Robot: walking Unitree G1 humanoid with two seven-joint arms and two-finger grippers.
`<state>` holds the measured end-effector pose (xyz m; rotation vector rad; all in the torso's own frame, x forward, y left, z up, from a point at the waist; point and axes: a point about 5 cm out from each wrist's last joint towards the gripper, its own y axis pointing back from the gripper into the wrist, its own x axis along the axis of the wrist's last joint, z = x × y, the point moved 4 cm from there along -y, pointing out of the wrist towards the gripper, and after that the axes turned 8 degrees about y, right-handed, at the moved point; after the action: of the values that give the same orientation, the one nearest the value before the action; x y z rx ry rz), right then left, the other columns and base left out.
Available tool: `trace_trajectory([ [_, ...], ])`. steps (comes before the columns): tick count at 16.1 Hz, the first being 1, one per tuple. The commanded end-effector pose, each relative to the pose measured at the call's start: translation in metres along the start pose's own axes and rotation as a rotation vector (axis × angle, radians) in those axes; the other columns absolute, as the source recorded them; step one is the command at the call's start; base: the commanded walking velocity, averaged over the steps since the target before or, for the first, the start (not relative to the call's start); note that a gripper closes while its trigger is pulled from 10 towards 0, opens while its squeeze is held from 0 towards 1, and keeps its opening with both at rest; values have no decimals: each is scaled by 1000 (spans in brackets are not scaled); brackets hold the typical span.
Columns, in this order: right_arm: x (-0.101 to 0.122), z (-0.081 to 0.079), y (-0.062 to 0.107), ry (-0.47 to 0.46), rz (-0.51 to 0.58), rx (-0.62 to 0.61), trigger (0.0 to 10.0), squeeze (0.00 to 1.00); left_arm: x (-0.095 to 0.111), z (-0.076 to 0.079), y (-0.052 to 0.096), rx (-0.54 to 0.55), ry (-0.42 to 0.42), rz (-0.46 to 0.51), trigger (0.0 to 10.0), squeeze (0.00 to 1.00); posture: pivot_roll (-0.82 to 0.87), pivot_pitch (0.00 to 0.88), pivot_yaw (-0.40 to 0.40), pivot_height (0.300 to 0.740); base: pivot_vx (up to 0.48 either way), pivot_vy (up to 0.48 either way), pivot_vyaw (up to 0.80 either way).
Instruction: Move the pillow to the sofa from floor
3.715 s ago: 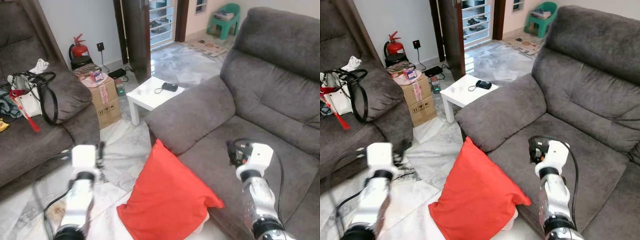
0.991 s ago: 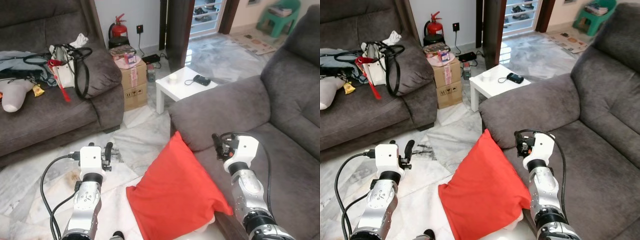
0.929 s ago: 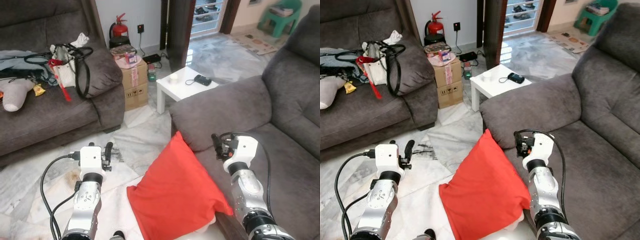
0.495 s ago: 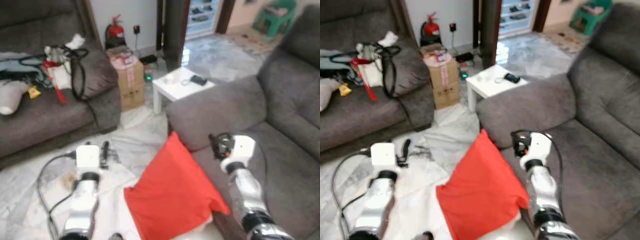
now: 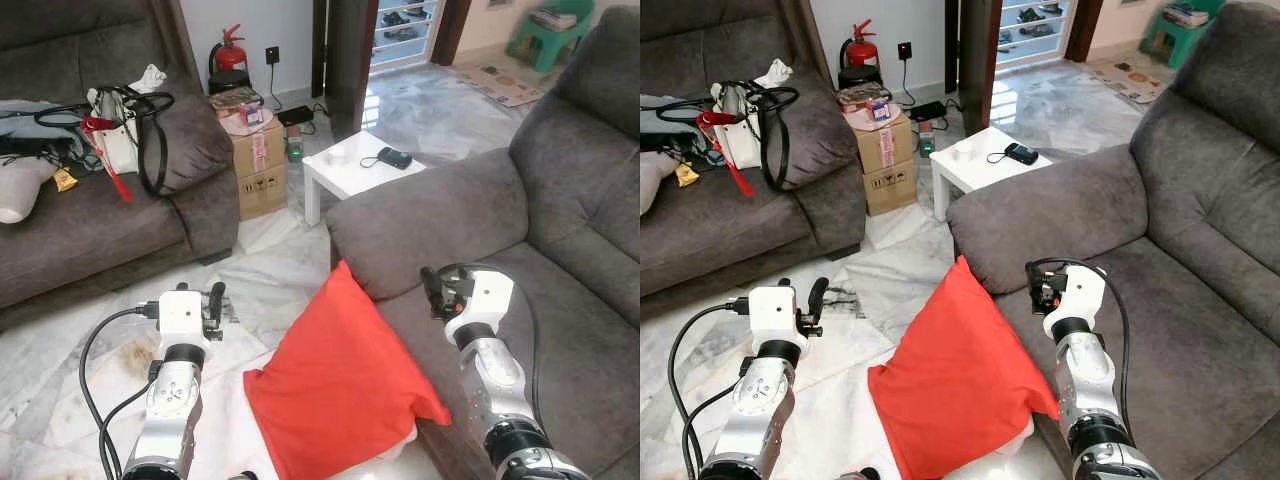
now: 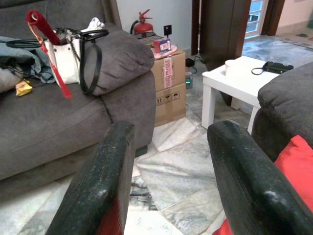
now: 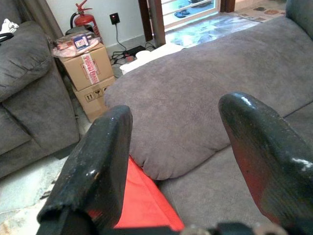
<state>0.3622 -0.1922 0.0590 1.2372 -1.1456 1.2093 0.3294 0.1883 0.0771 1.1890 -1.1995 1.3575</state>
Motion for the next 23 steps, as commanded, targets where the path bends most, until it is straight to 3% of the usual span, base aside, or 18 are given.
trace_trajectory([
  [1,0,-1,0,-10,0,0,10000,0,4,3,1,-13,13,14,10000,0,-29,111,-23,740,0,0,0],
  [11,-8,-2,2,-52,-38,-11,10000,0,-3,5,3,-25,37,-20,10000,0,-27,113,-20,740,0,0,-126],
  [16,-7,-3,2,-28,-28,-3,10000,0,-4,5,4,-27,41,-24,10000,0,-23,115,-22,740,0,0,-155],
  [23,-8,-6,2,-37,-32,3,10000,0,-4,5,4,-29,42,-23,10000,0,-25,116,-21,740,257,0,0],
])
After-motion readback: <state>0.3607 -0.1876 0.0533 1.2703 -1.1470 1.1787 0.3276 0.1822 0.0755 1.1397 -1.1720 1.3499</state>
